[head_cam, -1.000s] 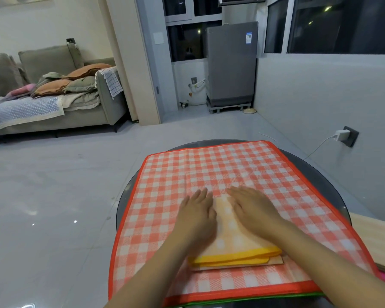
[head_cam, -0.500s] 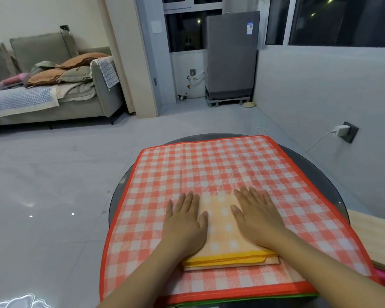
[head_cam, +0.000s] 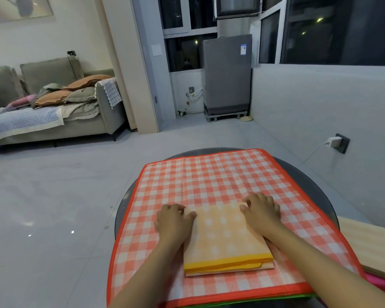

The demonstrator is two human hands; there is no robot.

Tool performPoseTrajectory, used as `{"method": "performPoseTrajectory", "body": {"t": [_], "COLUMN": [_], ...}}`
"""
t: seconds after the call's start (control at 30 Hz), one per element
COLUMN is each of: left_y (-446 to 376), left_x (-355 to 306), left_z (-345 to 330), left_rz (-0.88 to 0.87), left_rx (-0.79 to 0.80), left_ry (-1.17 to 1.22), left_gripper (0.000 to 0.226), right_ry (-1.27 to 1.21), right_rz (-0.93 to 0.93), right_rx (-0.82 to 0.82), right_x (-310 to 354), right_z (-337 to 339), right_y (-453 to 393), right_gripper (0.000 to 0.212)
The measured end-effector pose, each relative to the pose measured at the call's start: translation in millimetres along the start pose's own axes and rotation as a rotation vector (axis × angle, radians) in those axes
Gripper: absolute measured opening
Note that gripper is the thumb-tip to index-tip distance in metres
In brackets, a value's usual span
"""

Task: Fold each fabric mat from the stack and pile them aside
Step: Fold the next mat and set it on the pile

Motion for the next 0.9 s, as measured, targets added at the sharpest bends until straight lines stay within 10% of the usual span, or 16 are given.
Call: {"method": "performPoseTrajectory", "body": {"t": [0.4, 0.9], "left_y": [-2.5, 44.0], "left_x": [-15.7, -167.2], "left_z": [42.3, 53.5], "left_rz": [0.134, -0.205], "left_rx": [0.244, 0.263], "left_ry": [0.587, 0.885], "left_gripper": [0.021, 0.005], "right_ry": [-0.639, -0.845], "right_rz": [-0.079, -0.033], "right_rx": [0.175, -0.316], "right_x": [-5.8, -80.5], "right_z": [36.5, 182.0], "right_y": [-4.1, 44.9], "right_gripper": [0.019, 0.012]}}
Point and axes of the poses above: each hand's wrist, its own y-axis away from the middle knuckle, its own z-axis out of the back of the hand, x = y × z, the point moved 1 cm from there along -y, towards the middle knuckle, and after that the axes turned 1 degree about -x, right-handed, at the moved point
